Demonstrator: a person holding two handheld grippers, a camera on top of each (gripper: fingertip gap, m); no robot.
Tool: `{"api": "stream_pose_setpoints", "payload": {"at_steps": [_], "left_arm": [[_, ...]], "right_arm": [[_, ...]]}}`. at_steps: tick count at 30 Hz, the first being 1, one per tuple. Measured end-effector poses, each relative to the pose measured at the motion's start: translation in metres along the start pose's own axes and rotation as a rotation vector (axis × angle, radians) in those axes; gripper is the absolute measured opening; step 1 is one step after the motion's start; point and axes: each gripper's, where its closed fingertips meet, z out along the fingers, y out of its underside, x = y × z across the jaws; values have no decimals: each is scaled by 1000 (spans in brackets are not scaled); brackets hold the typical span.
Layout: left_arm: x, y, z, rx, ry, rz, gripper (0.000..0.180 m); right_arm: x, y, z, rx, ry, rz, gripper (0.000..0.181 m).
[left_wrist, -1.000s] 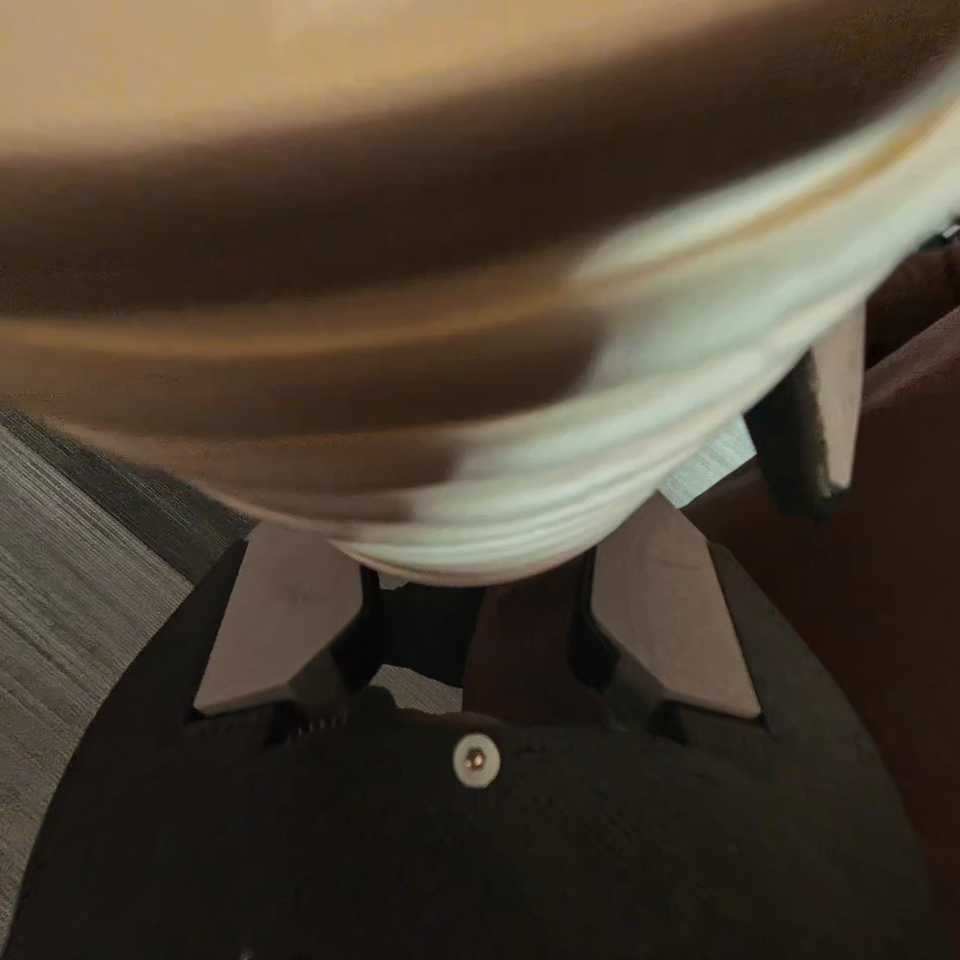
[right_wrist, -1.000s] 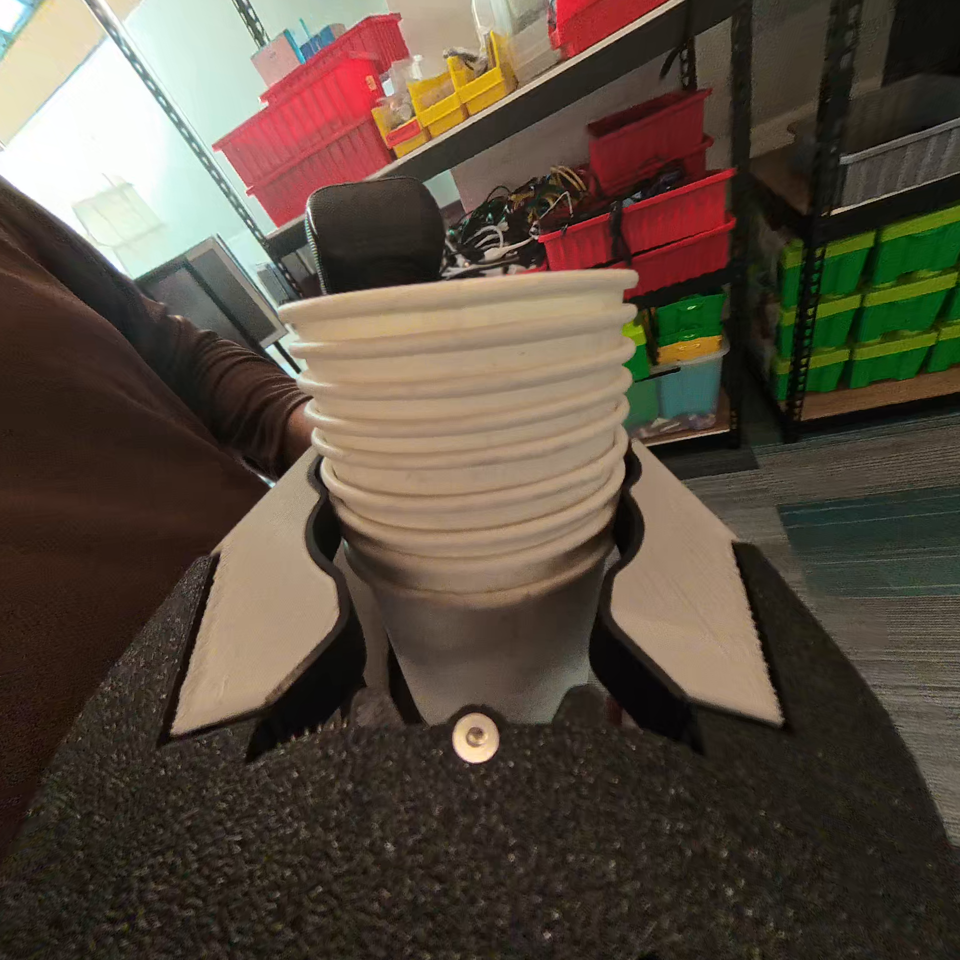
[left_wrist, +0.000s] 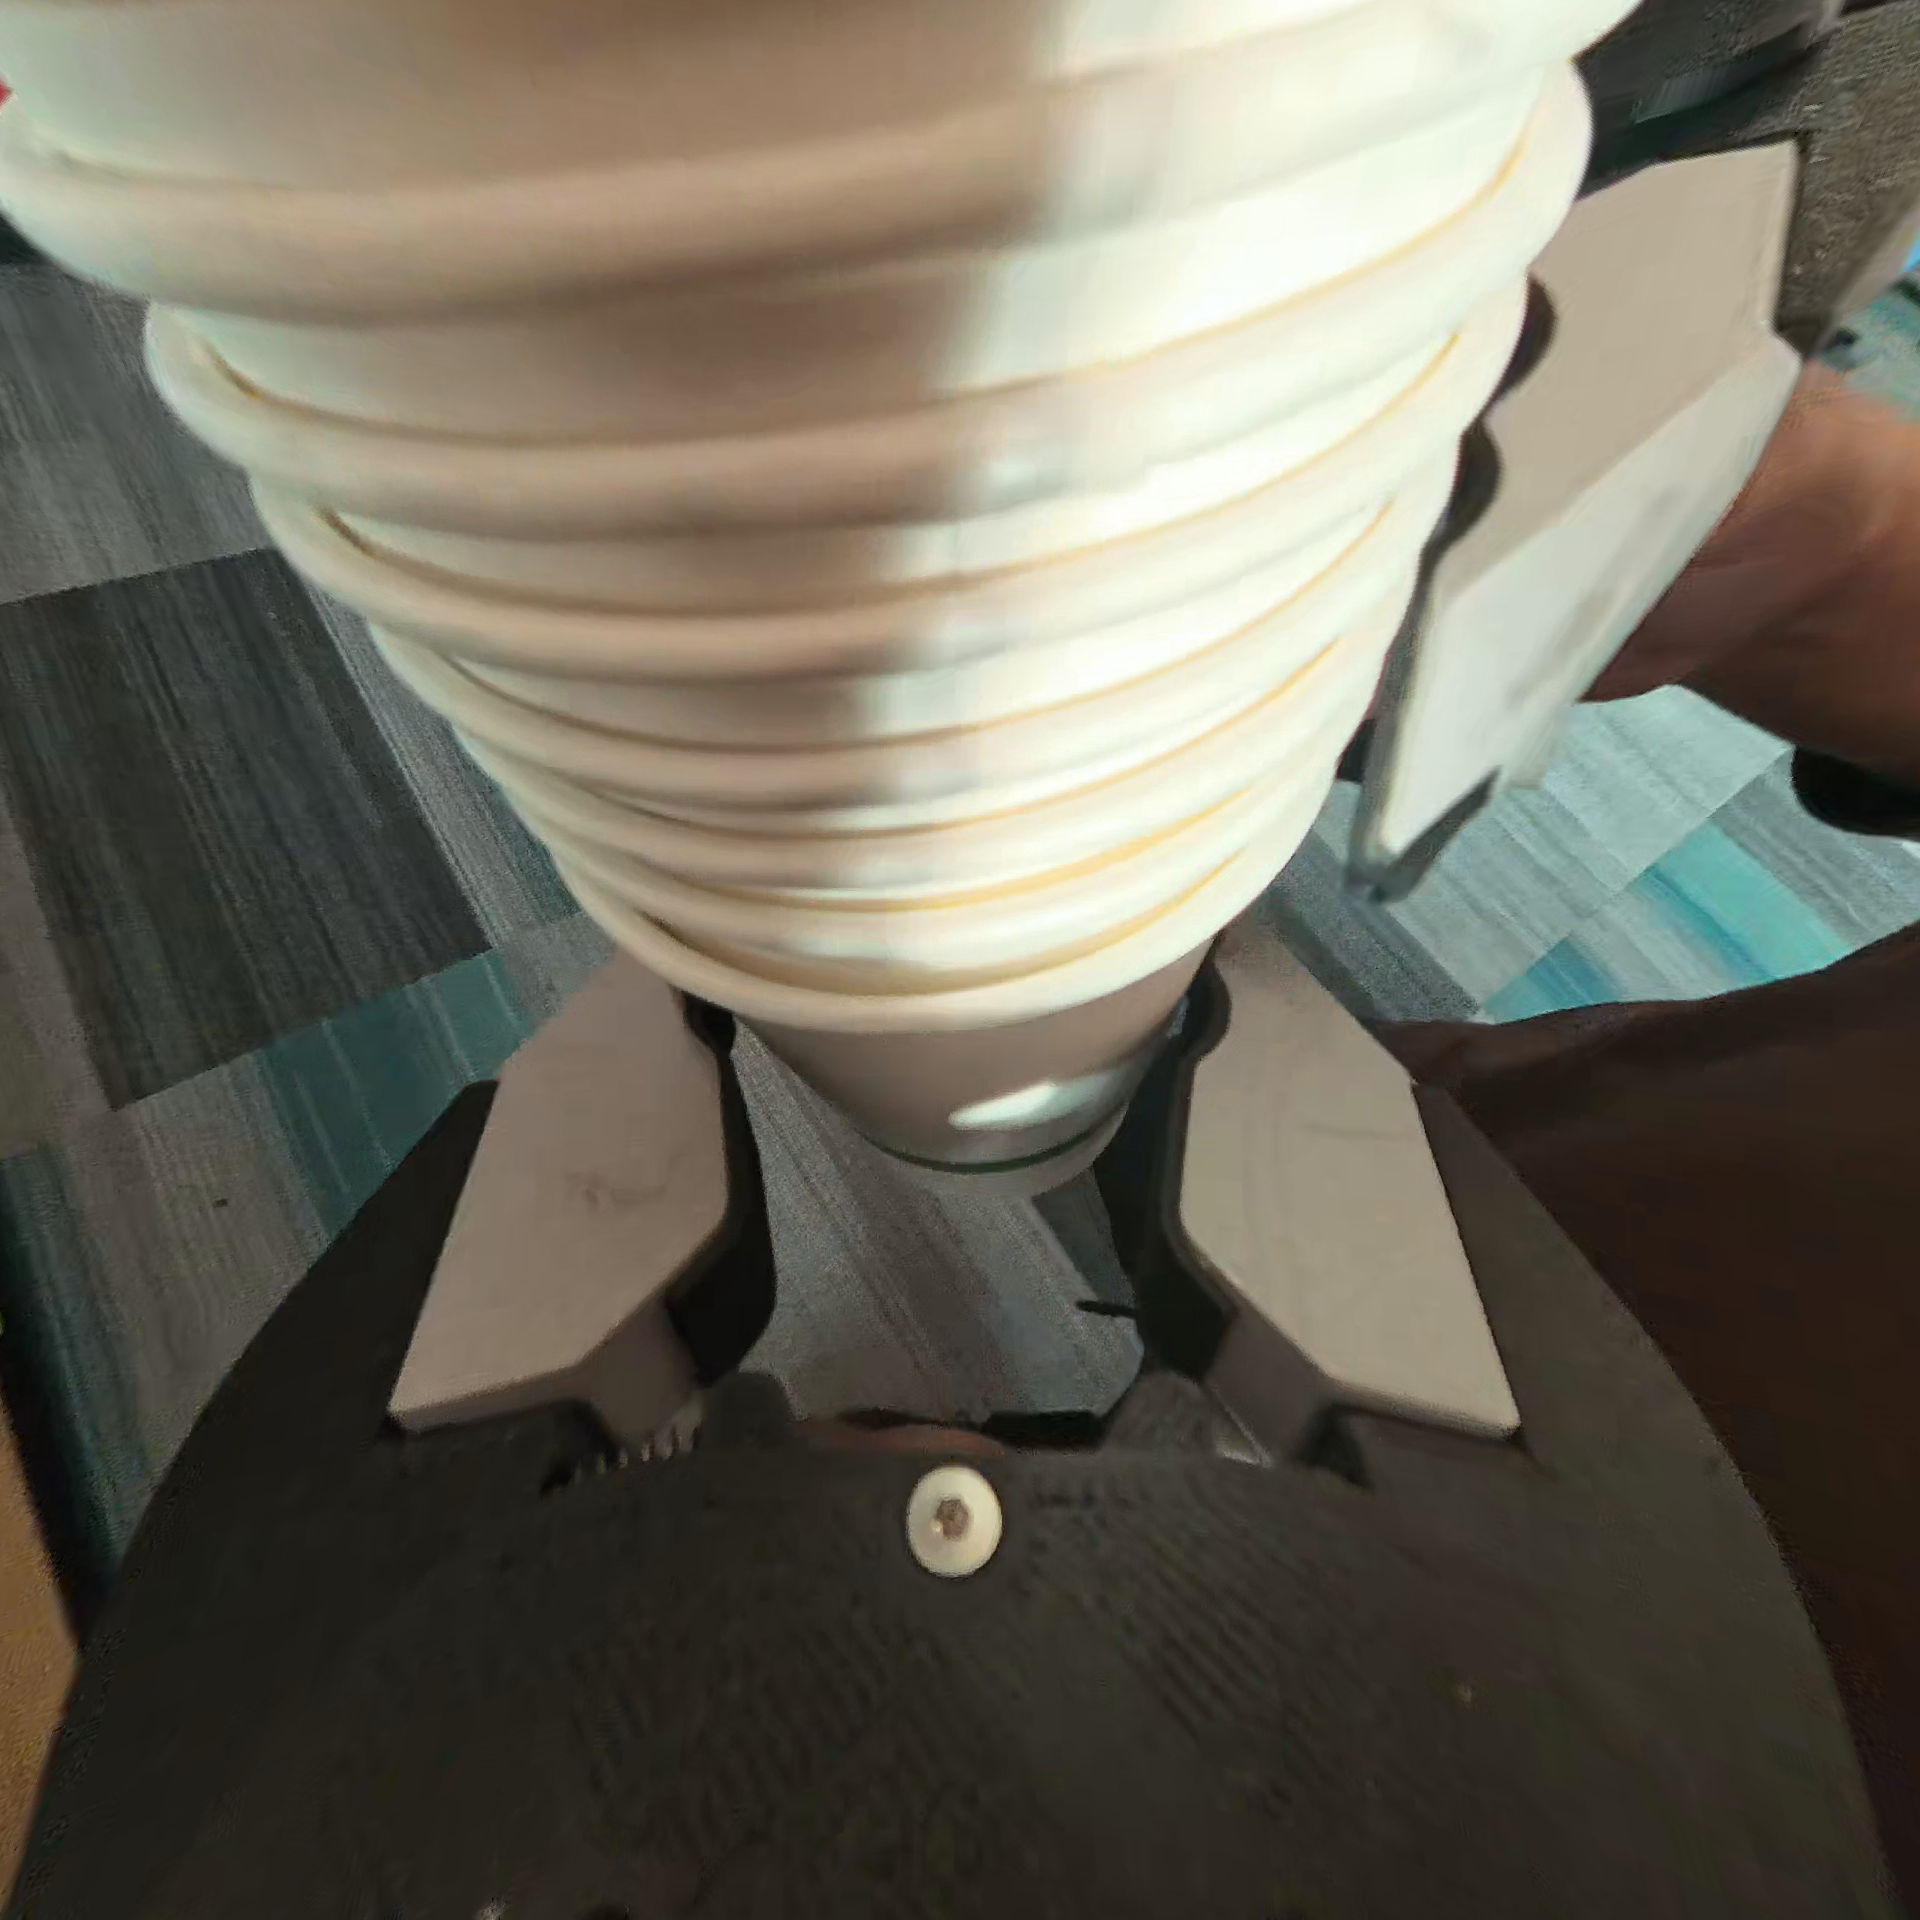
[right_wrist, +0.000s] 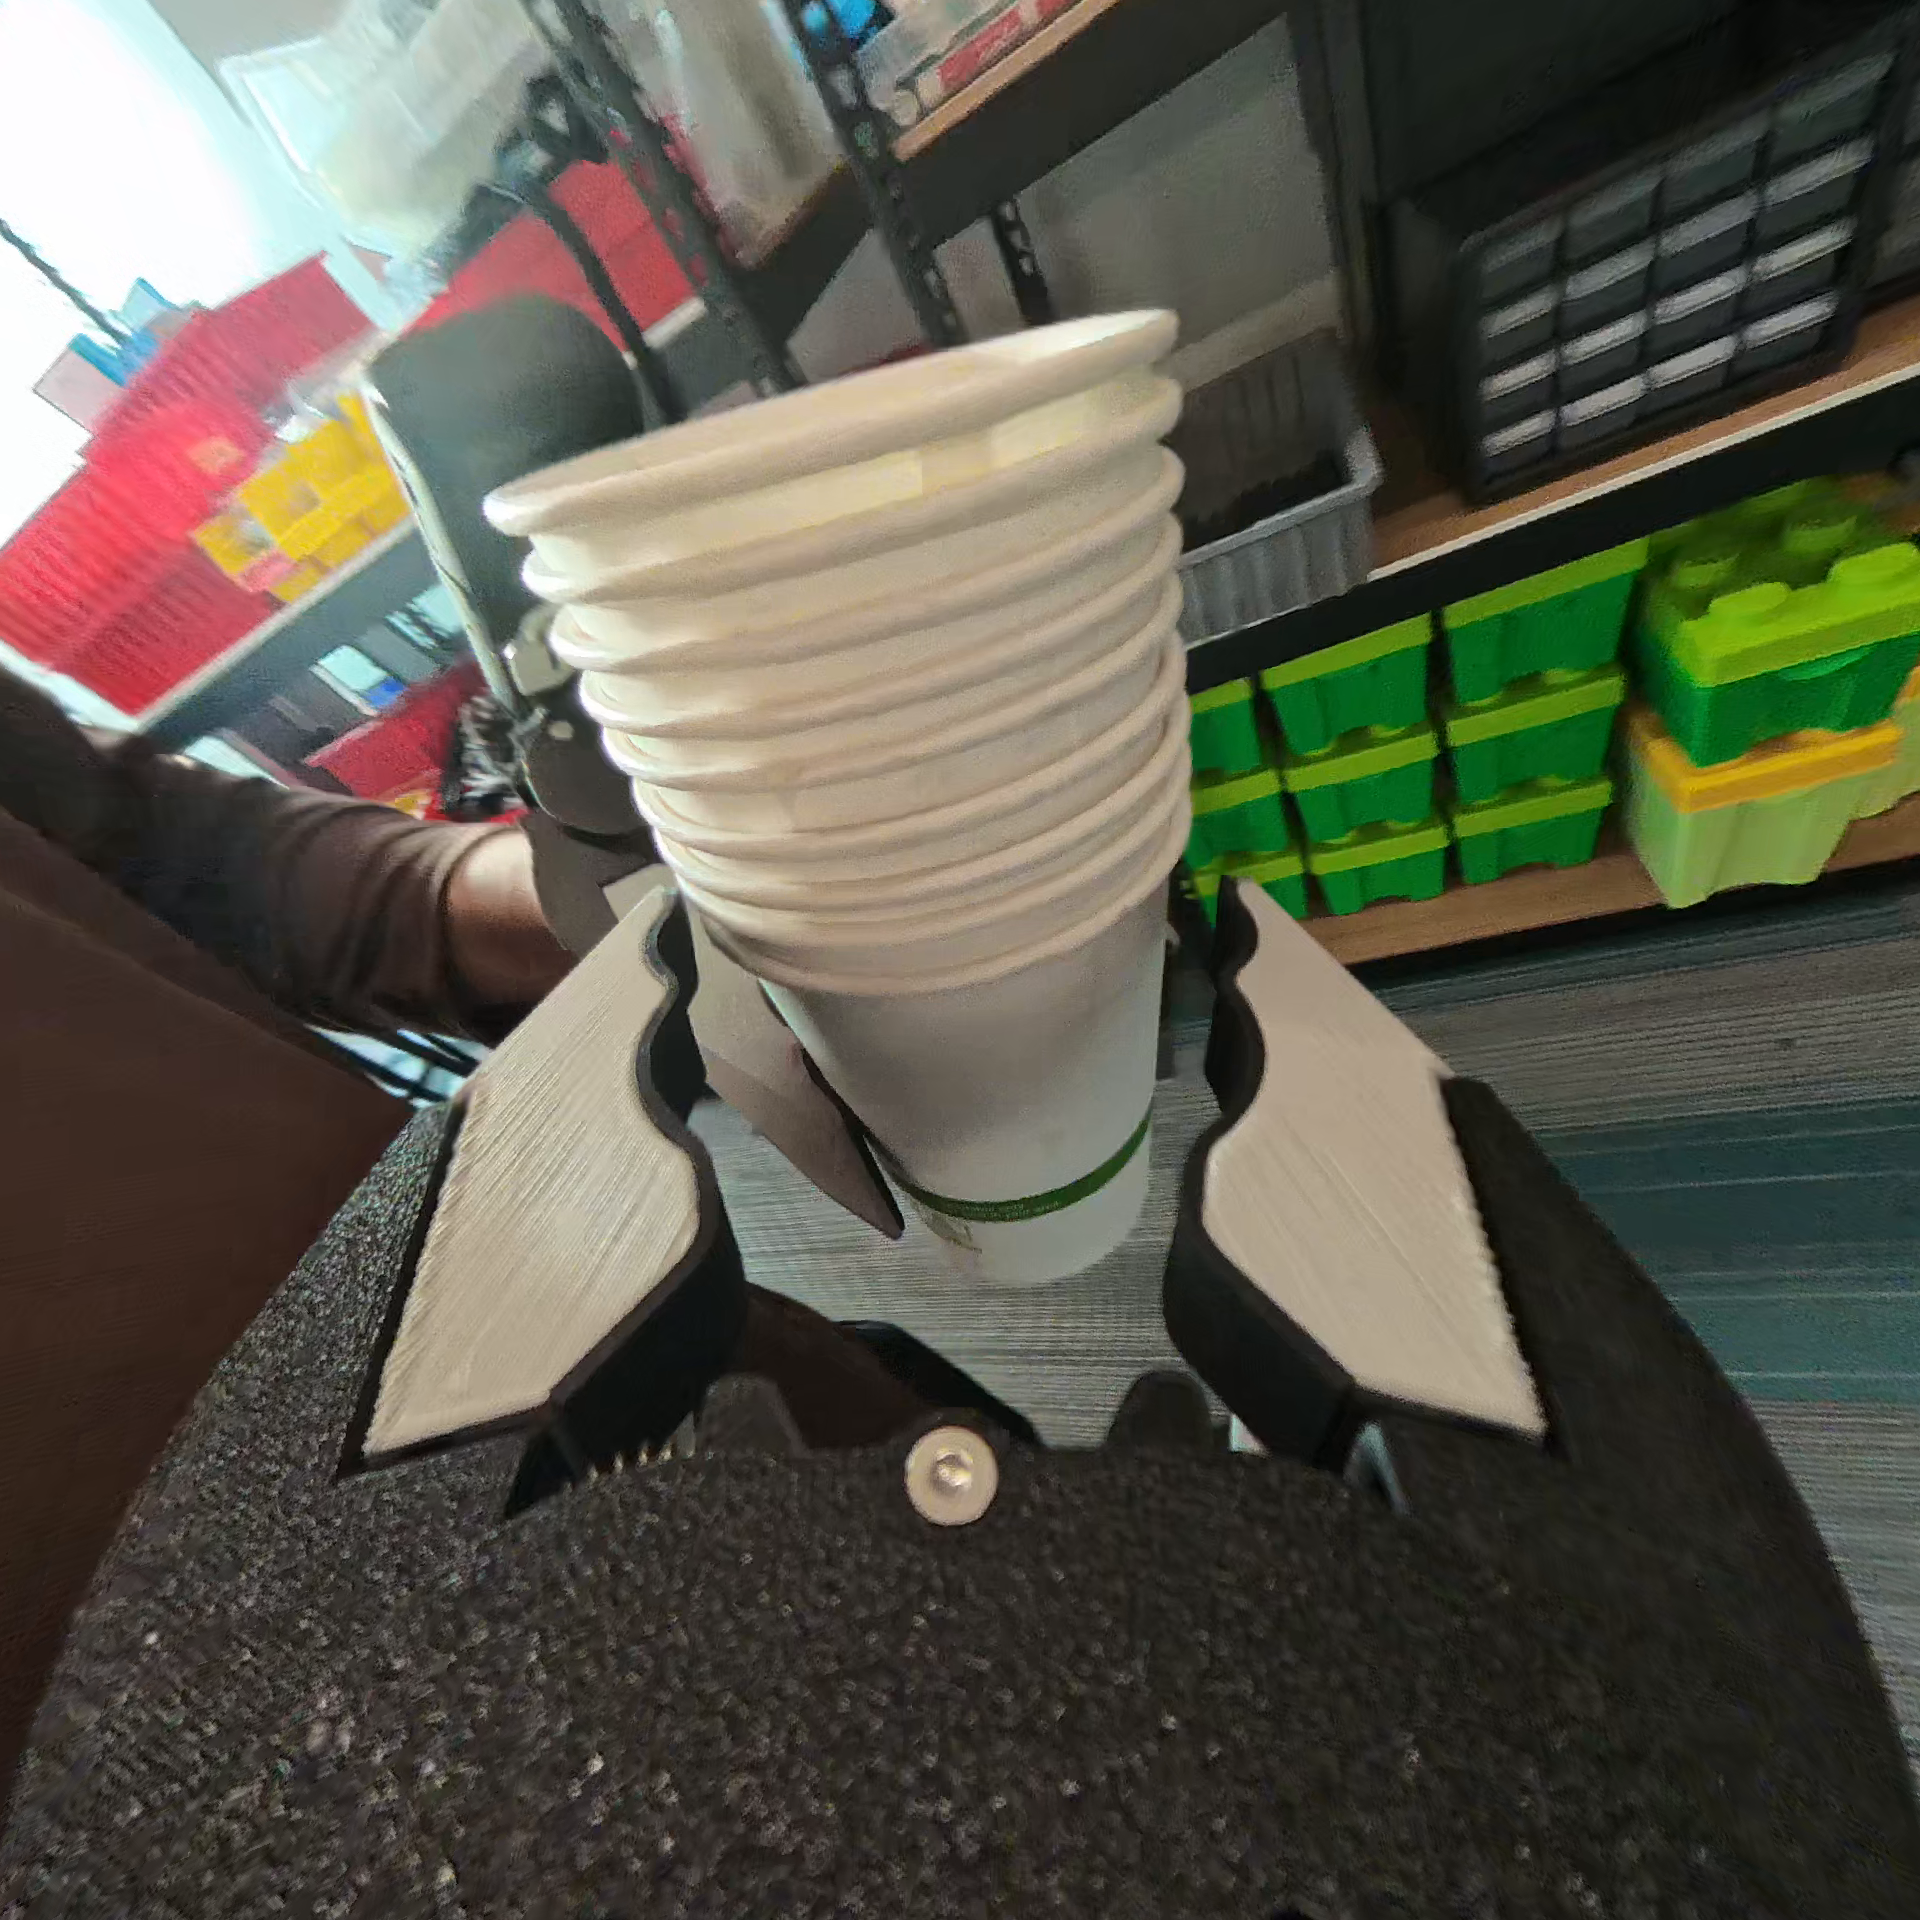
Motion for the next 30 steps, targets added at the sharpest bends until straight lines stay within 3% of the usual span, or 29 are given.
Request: {"api": "stream_pose_setpoints", "payload": {"at_steps": [6,12,15,23,30], "left_arm": [[-104,-33,35,3,-34,7,86],[-227,-84,90,13,-158,27,86],[-290,-120,110,-24,-247,19,86],[-448,-232,119,35,-445,23,89],[-604,-307,60,71,-681,157,89]], "right_arm": [[96,-31,46,-47,16,13,95],[214,-95,69,28,-74,4,92],[272,-139,77,41,-146,-31,91],[389,-281,112,53,-209,-94,90],[455,-408,201,114,-222,-216,91]]}}
